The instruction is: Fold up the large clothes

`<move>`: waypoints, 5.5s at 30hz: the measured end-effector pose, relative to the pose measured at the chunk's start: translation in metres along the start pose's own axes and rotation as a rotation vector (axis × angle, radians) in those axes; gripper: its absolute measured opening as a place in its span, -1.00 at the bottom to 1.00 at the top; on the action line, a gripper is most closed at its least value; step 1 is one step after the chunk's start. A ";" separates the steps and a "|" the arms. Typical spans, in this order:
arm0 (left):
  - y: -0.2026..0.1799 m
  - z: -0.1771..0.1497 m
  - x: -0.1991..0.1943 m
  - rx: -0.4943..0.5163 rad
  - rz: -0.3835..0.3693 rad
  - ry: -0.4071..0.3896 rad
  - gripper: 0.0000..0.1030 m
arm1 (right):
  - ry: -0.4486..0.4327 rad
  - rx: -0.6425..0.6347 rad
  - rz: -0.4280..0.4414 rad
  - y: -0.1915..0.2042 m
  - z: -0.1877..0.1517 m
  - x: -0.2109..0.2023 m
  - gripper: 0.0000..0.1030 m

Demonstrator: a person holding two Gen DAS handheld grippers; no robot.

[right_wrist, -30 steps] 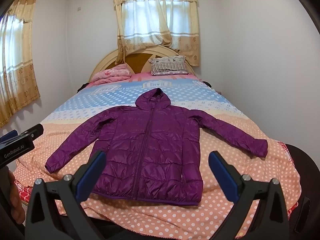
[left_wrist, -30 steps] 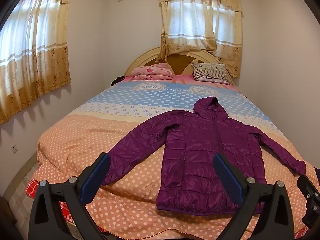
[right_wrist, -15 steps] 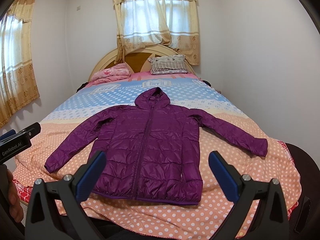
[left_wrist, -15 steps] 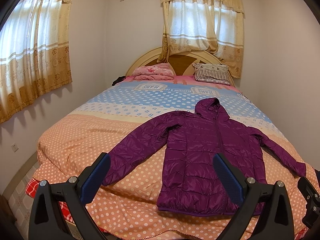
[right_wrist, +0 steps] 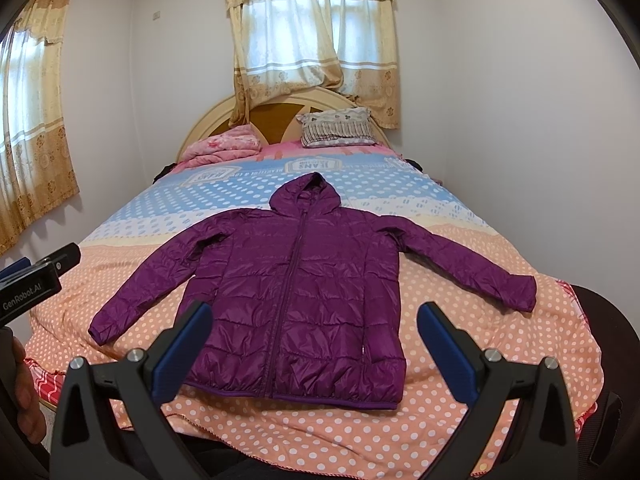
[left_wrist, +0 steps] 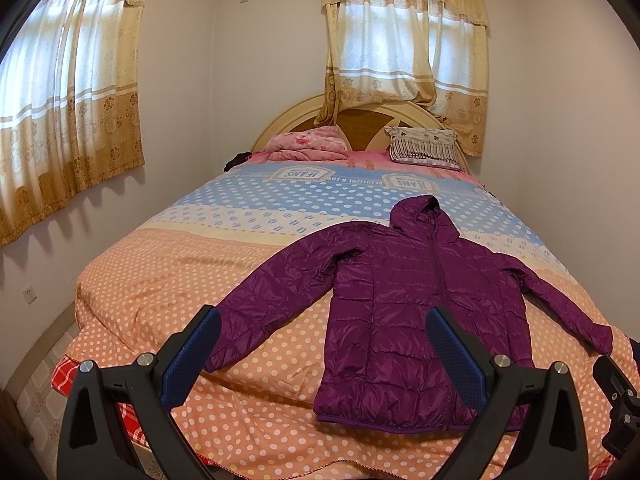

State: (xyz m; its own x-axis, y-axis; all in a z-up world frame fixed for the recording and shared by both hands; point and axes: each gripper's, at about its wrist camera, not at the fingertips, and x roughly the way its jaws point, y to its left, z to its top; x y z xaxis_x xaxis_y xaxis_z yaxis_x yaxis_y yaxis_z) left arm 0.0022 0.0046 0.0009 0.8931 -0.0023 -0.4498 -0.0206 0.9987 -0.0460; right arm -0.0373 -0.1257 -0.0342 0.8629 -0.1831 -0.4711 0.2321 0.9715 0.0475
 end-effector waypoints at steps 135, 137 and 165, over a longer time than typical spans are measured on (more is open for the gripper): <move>-0.267 0.008 0.358 0.398 -0.324 0.323 -0.81 | 0.132 -0.069 -0.183 -0.192 -0.041 0.294 0.84; -0.247 0.026 0.344 0.390 -0.299 0.260 -0.81 | 0.146 -0.049 -0.183 -0.194 -0.043 0.298 0.84; -0.154 0.037 0.385 0.292 0.095 0.105 0.89 | 0.158 -0.021 0.029 -0.150 0.091 0.376 0.01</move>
State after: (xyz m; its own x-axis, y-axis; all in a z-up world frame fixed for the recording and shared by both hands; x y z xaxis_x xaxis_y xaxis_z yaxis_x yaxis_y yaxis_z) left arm 0.3657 -0.1484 -0.1325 0.8420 0.1012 -0.5299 0.0419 0.9670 0.2512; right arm 0.2934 -0.3536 -0.1384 0.7875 -0.1302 -0.6024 0.1969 0.9794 0.0457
